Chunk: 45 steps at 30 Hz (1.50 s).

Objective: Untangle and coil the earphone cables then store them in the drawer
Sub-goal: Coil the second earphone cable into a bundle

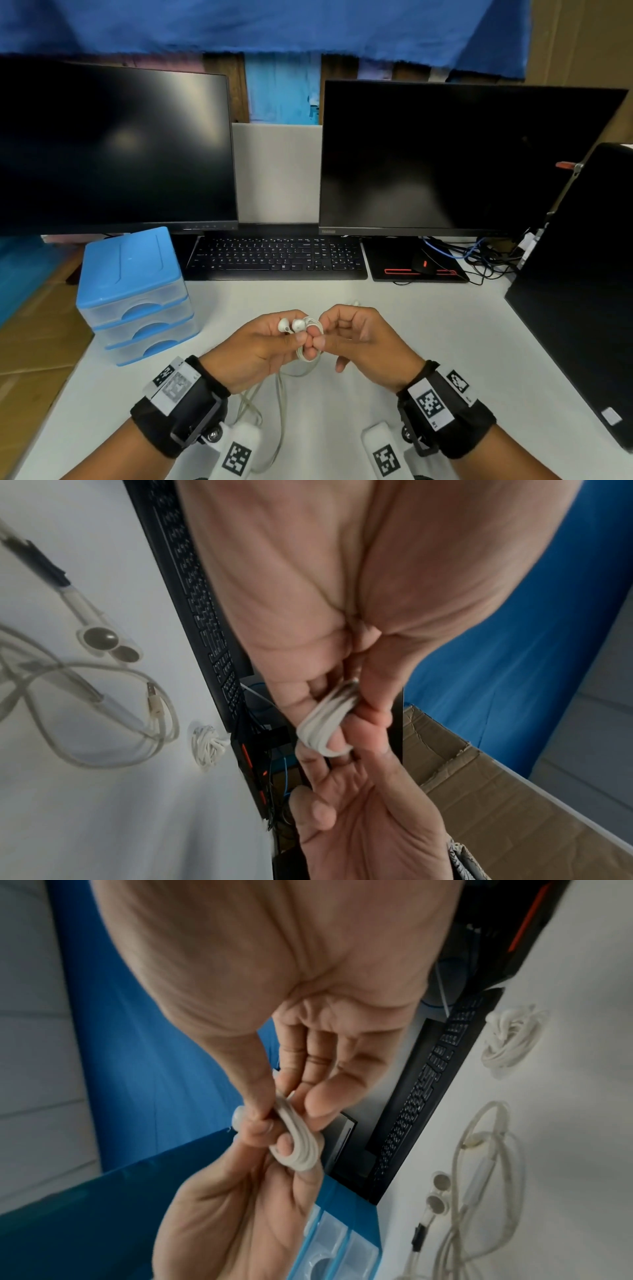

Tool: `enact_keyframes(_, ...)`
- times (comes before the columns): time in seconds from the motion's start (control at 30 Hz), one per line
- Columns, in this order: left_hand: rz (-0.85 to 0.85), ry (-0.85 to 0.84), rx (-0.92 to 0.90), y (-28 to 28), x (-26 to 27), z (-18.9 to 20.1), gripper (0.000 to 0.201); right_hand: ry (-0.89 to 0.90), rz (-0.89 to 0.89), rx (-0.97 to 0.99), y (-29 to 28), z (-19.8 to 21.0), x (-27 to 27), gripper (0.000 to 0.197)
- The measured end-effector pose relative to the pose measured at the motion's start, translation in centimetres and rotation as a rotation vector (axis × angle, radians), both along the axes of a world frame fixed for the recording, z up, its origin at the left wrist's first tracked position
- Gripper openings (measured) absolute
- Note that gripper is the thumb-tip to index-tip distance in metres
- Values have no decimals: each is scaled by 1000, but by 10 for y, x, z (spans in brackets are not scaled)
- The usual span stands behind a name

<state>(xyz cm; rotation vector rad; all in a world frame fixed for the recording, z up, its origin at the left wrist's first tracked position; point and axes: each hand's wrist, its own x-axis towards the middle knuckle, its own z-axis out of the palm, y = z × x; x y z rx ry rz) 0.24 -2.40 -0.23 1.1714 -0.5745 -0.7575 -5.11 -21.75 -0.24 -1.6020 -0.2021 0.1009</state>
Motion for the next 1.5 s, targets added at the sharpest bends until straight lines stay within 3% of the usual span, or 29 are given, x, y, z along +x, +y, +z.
enact_keyframes(0.2,234,62,10,-13,-8,2,14,-74,-155,-69,12,-8,-1,12)
enact_keyframes(0.33,339,-20,56,-18,-12,-3,14,-76,-175,-63,14,-13,0,8)
enact_keyframes(0.4,280,-74,79,-14,-10,-1,8,-91,-149,-63,9,-13,0,9)
enact_keyframes(0.5,25,-96,75,1,-1,2,11,-114,-77,-69,3,-10,-2,12)
enact_keyframes(0.57,-40,-89,57,8,3,3,14,-125,-65,-79,4,-9,-3,11)
enact_keyframes(1.13,197,-308,260,-1,3,5,9,-214,-187,-113,17,-14,-5,9)
enact_keyframes(1.37,108,-340,251,3,7,8,12,-133,-223,-78,15,-18,-2,9)
enact_keyframes(1.5,77,-384,301,6,7,4,15,-98,-225,-46,16,-17,-1,27)
